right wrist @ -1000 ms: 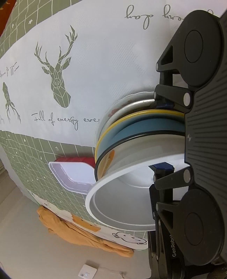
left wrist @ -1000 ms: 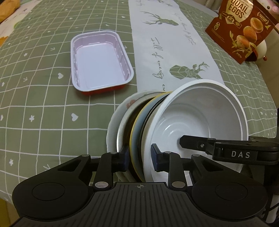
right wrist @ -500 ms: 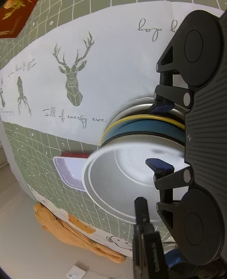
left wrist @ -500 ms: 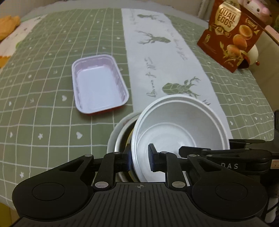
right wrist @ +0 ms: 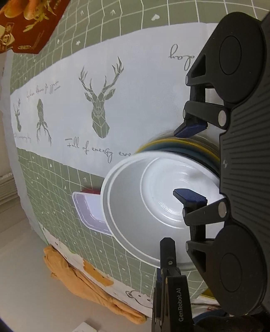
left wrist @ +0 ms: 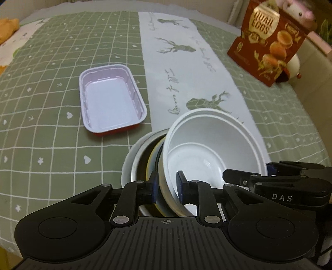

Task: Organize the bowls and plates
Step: 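Lower the bowl stack onto the steel bowl with both tools, then open both tools and release the white bowl rim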

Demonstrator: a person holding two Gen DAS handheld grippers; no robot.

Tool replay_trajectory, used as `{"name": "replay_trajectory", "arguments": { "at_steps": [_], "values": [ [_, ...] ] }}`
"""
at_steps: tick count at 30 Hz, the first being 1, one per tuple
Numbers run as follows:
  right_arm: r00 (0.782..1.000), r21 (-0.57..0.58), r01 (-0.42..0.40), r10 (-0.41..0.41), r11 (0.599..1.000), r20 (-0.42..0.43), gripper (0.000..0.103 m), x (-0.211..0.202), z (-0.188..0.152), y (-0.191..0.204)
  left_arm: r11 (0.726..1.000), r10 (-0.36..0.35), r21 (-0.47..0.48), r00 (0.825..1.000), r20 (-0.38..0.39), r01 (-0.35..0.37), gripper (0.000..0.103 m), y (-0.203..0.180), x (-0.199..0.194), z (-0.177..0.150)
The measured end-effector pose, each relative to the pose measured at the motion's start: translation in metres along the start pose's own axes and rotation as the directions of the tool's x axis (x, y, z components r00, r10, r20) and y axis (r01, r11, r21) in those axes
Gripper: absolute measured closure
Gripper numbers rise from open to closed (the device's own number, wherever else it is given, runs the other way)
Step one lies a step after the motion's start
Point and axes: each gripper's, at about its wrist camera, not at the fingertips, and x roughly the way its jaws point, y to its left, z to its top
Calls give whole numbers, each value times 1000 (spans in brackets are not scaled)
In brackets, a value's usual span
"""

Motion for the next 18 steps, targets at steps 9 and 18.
{"name": "replay_trajectory", "arguments": {
  "at_steps": [9, 18],
  "values": [
    [928, -170, 340, -300, 925, 222, 35, -22, -9, 52, 993, -117, -6, 991, 72, 117, 78, 30, 17, -7],
    [939, -69, 337, -329, 939, 104, 25, -8, -7, 59, 957, -292, 47, 937, 192, 288, 76, 52, 20, -9]
  ]
}}
